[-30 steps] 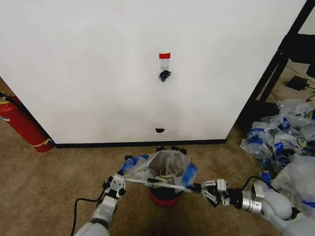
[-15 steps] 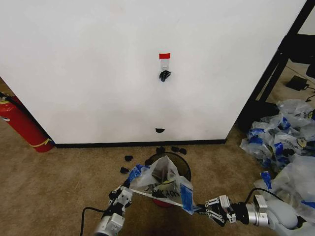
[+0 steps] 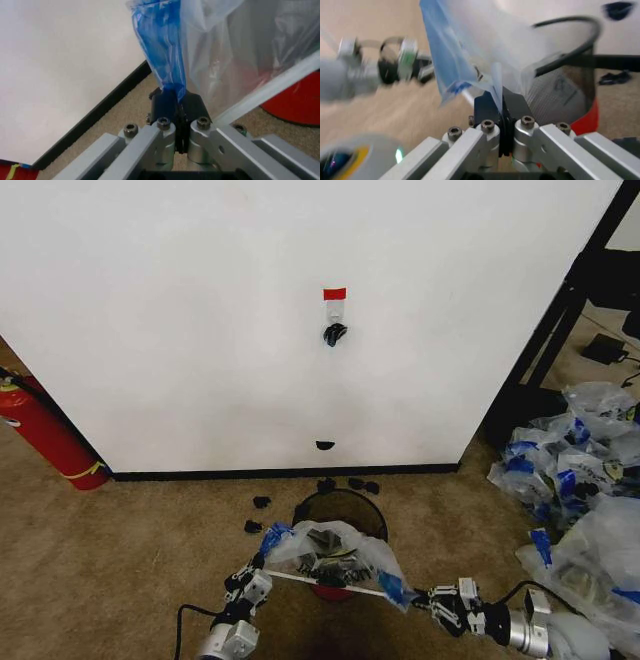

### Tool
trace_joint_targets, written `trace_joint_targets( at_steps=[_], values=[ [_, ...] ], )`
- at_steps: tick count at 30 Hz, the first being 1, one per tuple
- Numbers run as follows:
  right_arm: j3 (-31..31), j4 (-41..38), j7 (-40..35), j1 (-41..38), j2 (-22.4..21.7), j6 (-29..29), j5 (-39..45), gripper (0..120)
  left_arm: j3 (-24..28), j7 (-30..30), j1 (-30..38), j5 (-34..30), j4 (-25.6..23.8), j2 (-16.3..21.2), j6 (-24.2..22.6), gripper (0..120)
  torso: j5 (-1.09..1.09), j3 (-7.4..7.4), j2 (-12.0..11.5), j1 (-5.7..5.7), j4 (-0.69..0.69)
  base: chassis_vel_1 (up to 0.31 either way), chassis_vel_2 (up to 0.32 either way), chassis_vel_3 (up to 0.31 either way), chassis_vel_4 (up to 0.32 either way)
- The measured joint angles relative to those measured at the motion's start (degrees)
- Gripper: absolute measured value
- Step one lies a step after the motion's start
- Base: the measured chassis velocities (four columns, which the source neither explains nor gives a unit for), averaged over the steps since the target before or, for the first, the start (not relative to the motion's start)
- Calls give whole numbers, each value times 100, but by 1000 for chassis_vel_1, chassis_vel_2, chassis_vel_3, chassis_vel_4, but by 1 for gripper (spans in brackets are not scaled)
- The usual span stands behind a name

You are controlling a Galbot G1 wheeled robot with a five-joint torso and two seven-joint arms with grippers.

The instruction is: Pick up the garbage bag from the wall and place it over the trash bin.

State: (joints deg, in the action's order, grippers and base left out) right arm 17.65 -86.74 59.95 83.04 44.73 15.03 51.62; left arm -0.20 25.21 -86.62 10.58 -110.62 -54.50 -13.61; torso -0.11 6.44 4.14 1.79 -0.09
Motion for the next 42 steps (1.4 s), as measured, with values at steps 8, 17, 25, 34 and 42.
trace_joint_targets(
  at_steps=[8,17,25,34,42],
  values=[
    [4,338,-370,189,391,42,589,0,166,10,-20,235,213,-51,19,0,0,0,0,0,1,0,0,0,0],
    [-188,454,-1468,158,855,265,1149,0,210,22,31,290,272,-153,33,0,0,0,0,0,0,0,0,0,0],
    [-303,560,-2404,-145,1339,562,1453,0,188,20,93,275,326,-148,63,0,0,0,0,1,1,0,0,0,0],
    [-380,627,-2521,-226,1470,659,1194,0,173,-9,3,268,296,-137,172,0,0,0,0,1,1,0,0,0,0],
    [-186,343,-2191,4,1140,636,671,23,35,-121,-249,260,-17,-71,473,13,0,0,0,1,0,0,0,0,0]
  ],
)
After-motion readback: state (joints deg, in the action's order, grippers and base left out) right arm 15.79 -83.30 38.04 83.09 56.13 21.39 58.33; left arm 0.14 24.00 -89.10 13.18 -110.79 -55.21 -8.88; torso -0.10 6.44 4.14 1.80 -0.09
